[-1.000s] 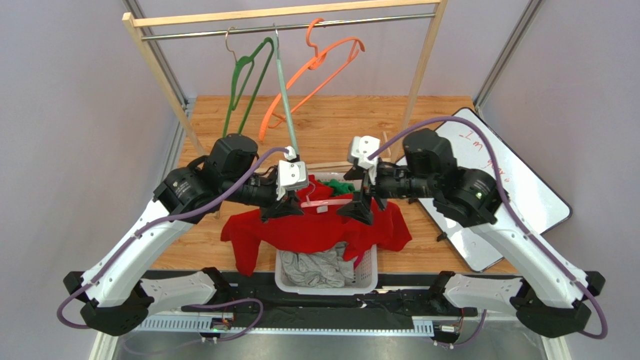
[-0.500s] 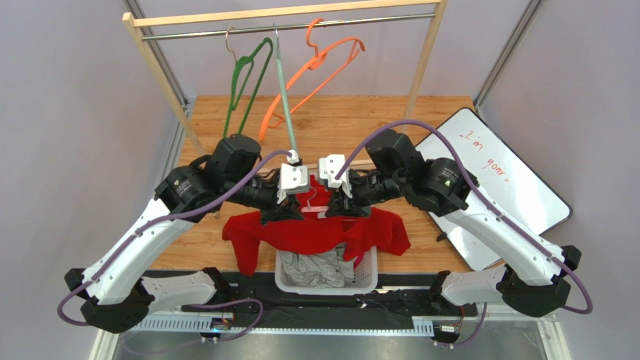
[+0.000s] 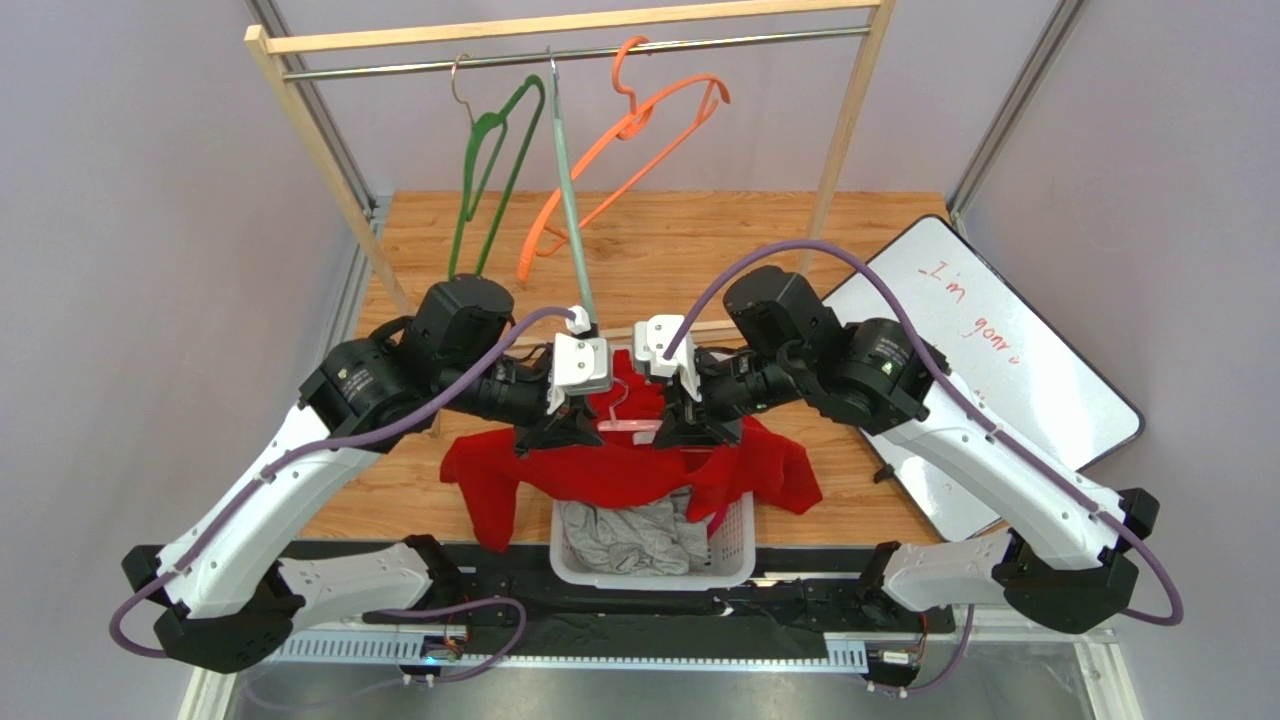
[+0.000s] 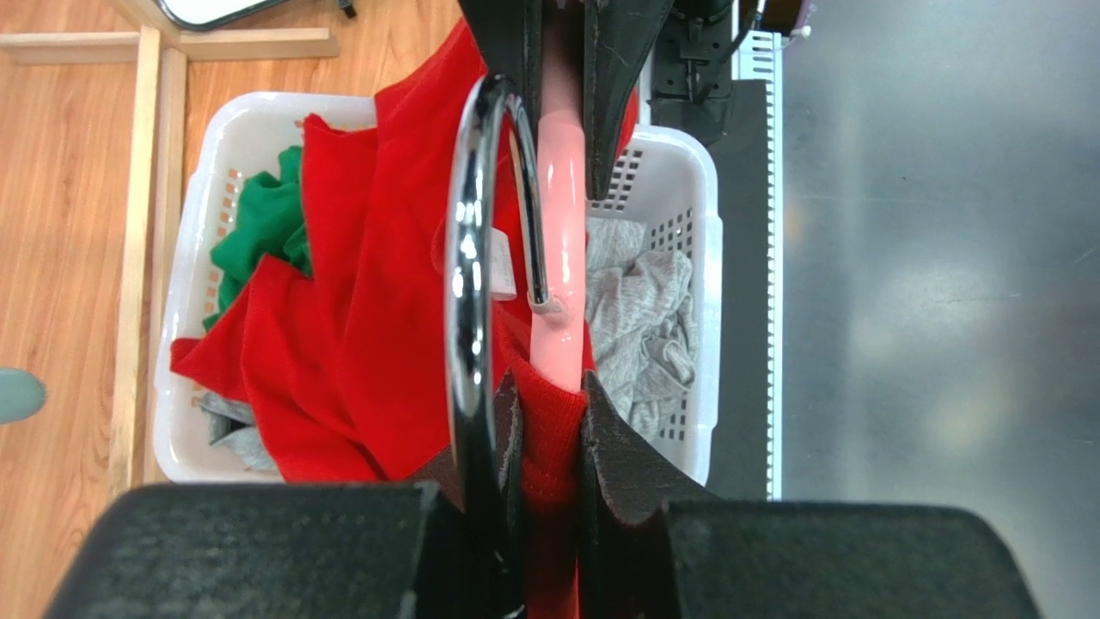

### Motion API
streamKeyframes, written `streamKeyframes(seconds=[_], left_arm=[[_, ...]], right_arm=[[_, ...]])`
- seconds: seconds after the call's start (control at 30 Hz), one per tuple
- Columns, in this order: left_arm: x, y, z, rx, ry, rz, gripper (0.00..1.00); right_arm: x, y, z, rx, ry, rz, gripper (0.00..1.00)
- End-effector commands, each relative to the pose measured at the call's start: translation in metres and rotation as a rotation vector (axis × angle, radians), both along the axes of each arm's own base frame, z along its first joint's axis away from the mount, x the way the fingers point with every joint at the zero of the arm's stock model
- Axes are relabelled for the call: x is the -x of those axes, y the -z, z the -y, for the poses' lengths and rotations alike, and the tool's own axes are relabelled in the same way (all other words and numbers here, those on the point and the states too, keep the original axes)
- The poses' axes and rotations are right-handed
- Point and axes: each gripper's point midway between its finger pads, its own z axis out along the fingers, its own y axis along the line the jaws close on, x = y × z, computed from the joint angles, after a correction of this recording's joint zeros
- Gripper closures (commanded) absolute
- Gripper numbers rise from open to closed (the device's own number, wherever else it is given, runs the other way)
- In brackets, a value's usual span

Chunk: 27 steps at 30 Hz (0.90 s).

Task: Place the t-shirt on the hanger

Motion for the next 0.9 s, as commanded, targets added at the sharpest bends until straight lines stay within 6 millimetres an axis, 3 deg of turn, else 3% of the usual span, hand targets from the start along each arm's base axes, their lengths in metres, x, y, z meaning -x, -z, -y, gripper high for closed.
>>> streamKeyframes(seconds=[0.0,0.3,0.47,0.53,0.63,0.73,0.87], left_arm=[[0.004,-0.008,-0.002,0.042,-0.005,0.023,1.00],[-0.009,0.023,-0.047,-0.018,-0.183,0.042,0.63],[-0.010,0.024,-0.062,-0.025,-0.243,0.060,0.57],[-0.008,0.019,-0.062,-0.003,-0.252,0.063,0.42],[-0.009,0.004,-0.061,0.043,-0.272,0.082,0.32],[-0.010,-0.010,-0.060,0.074,-0.280,0.103,0.29],[-0.012,-0.016,-0.059,0.088,-0.276,0.126,0.29]], right_arm=[[-0.003,-0.012,0.006,-0.043,0.061,0.012,1.00],[0.003,-0.009,0.039,-0.060,0.148,-0.018,1.00],[0.009,-0.005,0.046,-0.063,0.173,-0.047,1.00],[0.010,-0.005,0.049,-0.063,0.190,-0.057,1.00],[0.007,-0.004,0.055,-0.047,0.238,-0.059,1.00],[0.000,-0.006,0.078,-0.013,0.351,-0.073,1.00],[-0.006,-0.006,0.124,0.026,0.509,-0.014,1.00]])
